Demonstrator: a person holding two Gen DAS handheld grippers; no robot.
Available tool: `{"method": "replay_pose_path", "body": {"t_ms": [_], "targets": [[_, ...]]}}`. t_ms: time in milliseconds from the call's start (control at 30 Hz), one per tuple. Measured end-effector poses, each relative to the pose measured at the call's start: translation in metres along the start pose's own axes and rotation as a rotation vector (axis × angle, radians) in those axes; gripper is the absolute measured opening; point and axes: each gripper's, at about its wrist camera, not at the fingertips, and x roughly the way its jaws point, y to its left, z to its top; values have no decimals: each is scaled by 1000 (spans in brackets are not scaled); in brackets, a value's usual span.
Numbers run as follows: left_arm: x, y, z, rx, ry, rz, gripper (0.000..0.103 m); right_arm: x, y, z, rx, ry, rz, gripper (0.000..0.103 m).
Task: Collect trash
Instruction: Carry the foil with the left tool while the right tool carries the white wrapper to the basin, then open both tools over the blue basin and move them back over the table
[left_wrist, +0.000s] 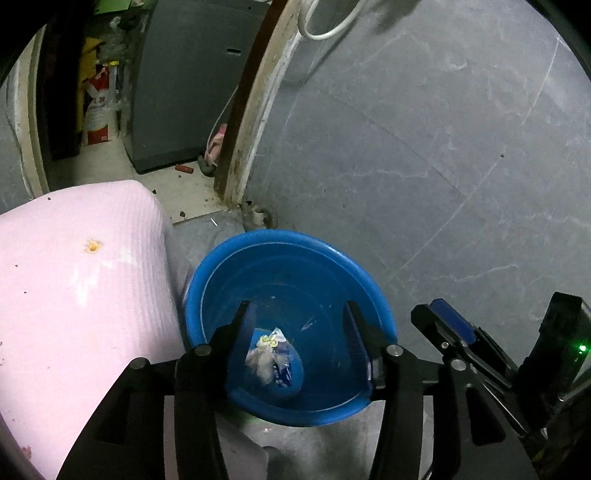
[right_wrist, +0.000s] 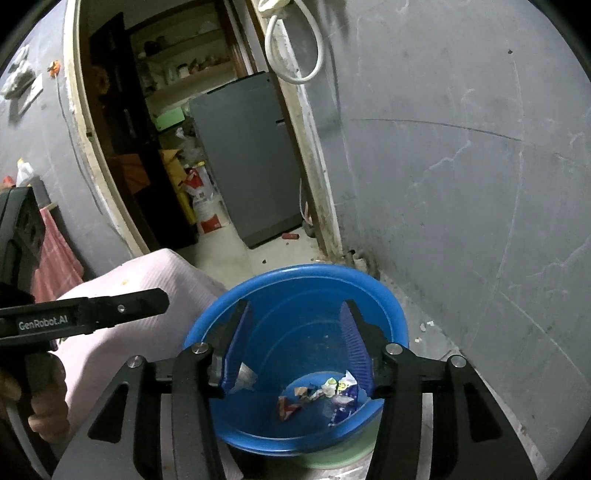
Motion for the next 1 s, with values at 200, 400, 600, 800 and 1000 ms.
{"method": "replay_pose_path", "body": {"t_ms": [200, 400, 600, 800, 1000], "targets": [[-35, 0, 2, 5, -97, 18, 59, -23, 8, 11, -19, -69, -16, 58], [-83, 1, 7, 25, -228, 55, 83, -56, 28, 30, -60, -181, -2, 79], [-145, 13, 8, 18, -390, 134, 98, -85, 61, 46, -112, -291, 34, 103], [-202, 40, 4, -19, -498, 234, 101, -106, 99, 55, -150, -376, 76, 103], [-256, 65, -11, -38, -595, 309, 101, -115, 146, 57, -191, -433, 127, 103]]}}
